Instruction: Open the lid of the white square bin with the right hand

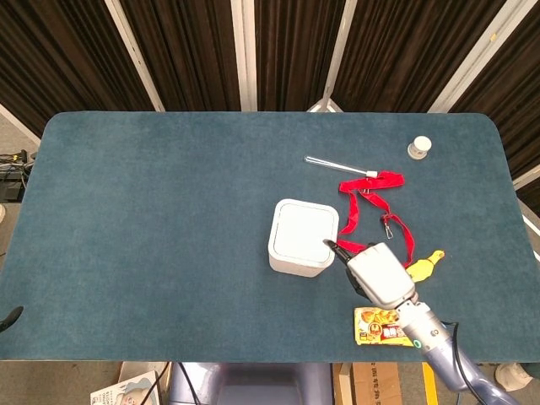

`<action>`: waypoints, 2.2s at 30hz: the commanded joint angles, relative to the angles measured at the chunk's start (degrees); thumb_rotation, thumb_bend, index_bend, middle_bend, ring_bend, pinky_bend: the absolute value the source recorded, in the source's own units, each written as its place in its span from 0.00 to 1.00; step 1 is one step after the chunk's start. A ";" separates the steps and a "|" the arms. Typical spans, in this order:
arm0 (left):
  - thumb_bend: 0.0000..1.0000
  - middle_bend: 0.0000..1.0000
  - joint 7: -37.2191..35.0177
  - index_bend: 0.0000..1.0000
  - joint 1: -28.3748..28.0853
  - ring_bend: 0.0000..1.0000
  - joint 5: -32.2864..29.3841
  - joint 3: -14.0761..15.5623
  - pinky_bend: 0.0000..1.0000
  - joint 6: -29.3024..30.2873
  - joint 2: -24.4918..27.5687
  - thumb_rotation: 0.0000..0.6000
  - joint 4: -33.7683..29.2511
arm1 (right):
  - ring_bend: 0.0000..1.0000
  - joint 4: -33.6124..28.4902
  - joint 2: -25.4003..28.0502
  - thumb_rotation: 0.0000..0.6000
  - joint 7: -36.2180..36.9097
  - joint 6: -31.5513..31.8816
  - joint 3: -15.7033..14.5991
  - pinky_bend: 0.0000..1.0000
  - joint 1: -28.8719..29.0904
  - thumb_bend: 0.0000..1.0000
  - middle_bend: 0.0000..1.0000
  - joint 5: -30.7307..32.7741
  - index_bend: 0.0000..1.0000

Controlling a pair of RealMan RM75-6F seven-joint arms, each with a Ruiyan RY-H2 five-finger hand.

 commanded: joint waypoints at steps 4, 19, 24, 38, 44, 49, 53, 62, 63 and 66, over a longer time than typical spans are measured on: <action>0.05 0.00 -0.05 0.07 0.07 0.00 0.04 0.02 0.00 0.05 0.06 1.00 -0.13 | 0.76 -1.29 -1.28 1.00 -3.11 -0.72 -0.10 0.68 1.27 0.72 0.79 2.79 0.17; 0.05 0.00 -0.16 0.07 0.16 0.00 -0.57 -0.17 0.00 -0.09 0.14 1.00 -0.29 | 0.76 -1.20 -3.25 1.00 -7.76 -1.41 -0.90 0.68 3.56 0.72 0.79 8.62 0.21; 0.05 0.00 -0.15 0.07 0.21 0.00 -0.61 -0.22 0.00 0.00 0.17 1.00 -0.46 | 0.76 -0.94 -3.70 1.00 -8.38 -1.18 -1.38 0.68 3.96 0.72 0.79 9.05 0.26; 0.05 0.00 -0.11 0.07 0.26 0.00 -0.87 -0.34 0.00 -0.06 0.15 1.00 -0.44 | 0.76 -1.05 -3.98 1.00 -9.66 -0.60 -2.50 0.68 4.96 0.72 0.79 9.96 0.43; 0.05 0.00 -0.12 0.07 0.26 0.00 -1.05 -0.43 0.00 -0.11 0.15 1.00 -0.43 | 0.71 -2.31 -2.50 1.00 -4.33 2.86 -0.73 0.66 3.54 0.71 0.78 9.39 0.29; 0.05 0.00 -0.23 0.07 0.30 0.00 -1.02 -0.42 0.00 -0.06 0.17 1.00 -0.45 | 0.49 -2.13 0.22 1.00 4.38 8.92 1.25 0.40 -0.25 0.59 0.51 8.63 0.22; 0.05 0.00 -0.09 0.07 0.29 0.00 -0.94 -0.39 0.00 -0.10 0.13 1.00 -0.50 | 0.35 -1.04 2.16 1.00 8.80 12.52 1.76 0.20 -3.06 0.53 0.33 9.23 0.22; 0.05 0.00 0.81 0.07 0.22 0.00 -0.56 -0.34 0.00 -0.02 -0.14 1.00 -0.53 | 0.14 4.65 2.92 1.00 16.39 19.36 -1.83 0.12 -10.41 0.43 0.11 5.08 0.18; 0.05 0.00 0.88 0.07 0.25 0.00 -0.49 -0.30 0.00 0.01 -0.13 1.00 -0.51 | 0.14 5.50 2.64 1.00 16.76 20.34 -2.55 0.12 -11.31 0.42 0.10 3.93 0.17; 0.05 0.00 1.23 0.07 0.22 0.00 -0.30 0.16 0.00 -0.58 0.29 1.00 -0.28 | 0.13 9.08 0.75 1.00 16.57 24.54 -4.36 0.11 -14.19 0.38 0.10 0.65 0.17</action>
